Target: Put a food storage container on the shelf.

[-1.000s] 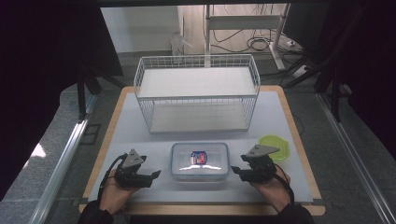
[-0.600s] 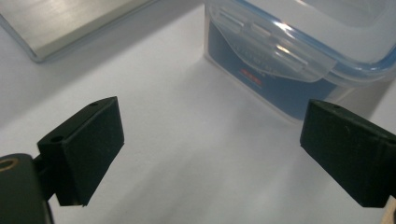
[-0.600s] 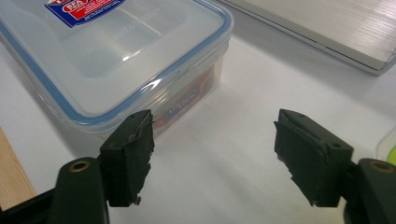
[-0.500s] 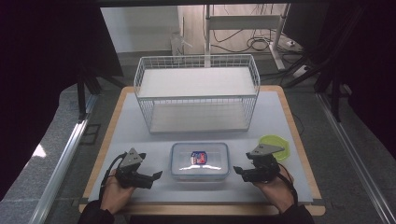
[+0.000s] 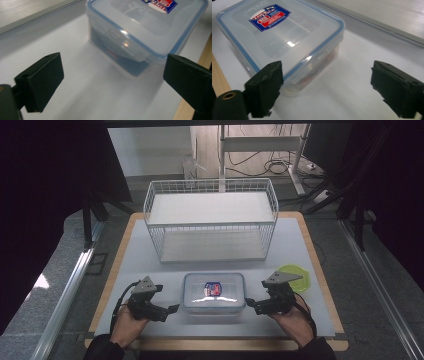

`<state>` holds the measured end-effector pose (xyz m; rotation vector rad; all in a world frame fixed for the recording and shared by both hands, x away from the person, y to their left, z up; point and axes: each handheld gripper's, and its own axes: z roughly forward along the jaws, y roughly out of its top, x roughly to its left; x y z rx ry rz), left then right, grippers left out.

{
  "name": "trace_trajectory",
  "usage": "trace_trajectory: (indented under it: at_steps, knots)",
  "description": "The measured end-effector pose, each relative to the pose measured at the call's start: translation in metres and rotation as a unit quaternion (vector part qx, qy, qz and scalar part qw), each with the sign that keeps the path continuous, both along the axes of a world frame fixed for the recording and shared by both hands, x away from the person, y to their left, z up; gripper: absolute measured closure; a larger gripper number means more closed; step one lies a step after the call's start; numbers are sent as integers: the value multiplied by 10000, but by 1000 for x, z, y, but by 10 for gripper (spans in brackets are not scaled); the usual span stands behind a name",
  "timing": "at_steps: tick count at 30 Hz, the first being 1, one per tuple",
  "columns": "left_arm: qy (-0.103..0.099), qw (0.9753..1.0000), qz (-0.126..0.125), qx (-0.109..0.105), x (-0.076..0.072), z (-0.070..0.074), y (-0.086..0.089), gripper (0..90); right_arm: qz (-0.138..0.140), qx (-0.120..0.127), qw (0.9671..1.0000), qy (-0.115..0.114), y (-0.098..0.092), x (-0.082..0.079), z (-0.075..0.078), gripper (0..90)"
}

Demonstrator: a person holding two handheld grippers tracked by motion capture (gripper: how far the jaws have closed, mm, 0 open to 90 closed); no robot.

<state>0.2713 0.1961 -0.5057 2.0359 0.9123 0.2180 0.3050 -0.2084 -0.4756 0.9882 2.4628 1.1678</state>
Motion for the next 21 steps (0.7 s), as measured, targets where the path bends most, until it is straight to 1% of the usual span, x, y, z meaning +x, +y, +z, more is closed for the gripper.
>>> trace_trajectory:
  at_steps: [1, 3, 5, 8, 12, 15, 16, 17, 18, 19, 21]
  knots:
    - [29, 10000, -72, -47, 2, 0, -2, 7, 34, 19, 10000, 27, 2, 0, 0, 86]
    - [128, 9997, -168, -81, 6, 0, -7, 1, 111, 50, 9998, 168, 7, 2, -1, 59]
    - [186, 9994, -242, -175, 11, 1, -10, 0, 229, 61, 9993, 297, 12, 3, -2, 41]
    - [351, 9981, -340, -368, 19, 0, -14, 0, 334, 62, 9983, 465, 18, 5, -4, 36]
    - [490, 9969, -436, -439, 29, -3, -20, 0, 395, 174, 9967, 692, 24, 12, -7, 40]
    - [631, 9956, -524, -461, 37, -5, -26, 2, 387, 267, 9943, 959, 25, 20, -10, 46]
    - [672, 9951, -572, -453, 39, -6, -28, 3, 417, 334, 9927, 1078, 25, 22, -12, 52]
    - [742, 9941, -617, -500, 41, -7, -30, 0, 455, 400, 9913, 1168, 26, 25, -13, 54]
    - [805, 9932, -662, -525, 43, -8, -32, 1, 478, 440, 9902, 1234, 27, 27, -14, 56]
    - [886, 9925, -635, -546, 45, -8, -33, 0, 507, 467, 9892, 1296, 29, 29, -15, 57]
    - [980, 9907, -724, -605, 49, -10, -32, 0, 538, 453, 9881, 1370, 32, 33, -15, 47]
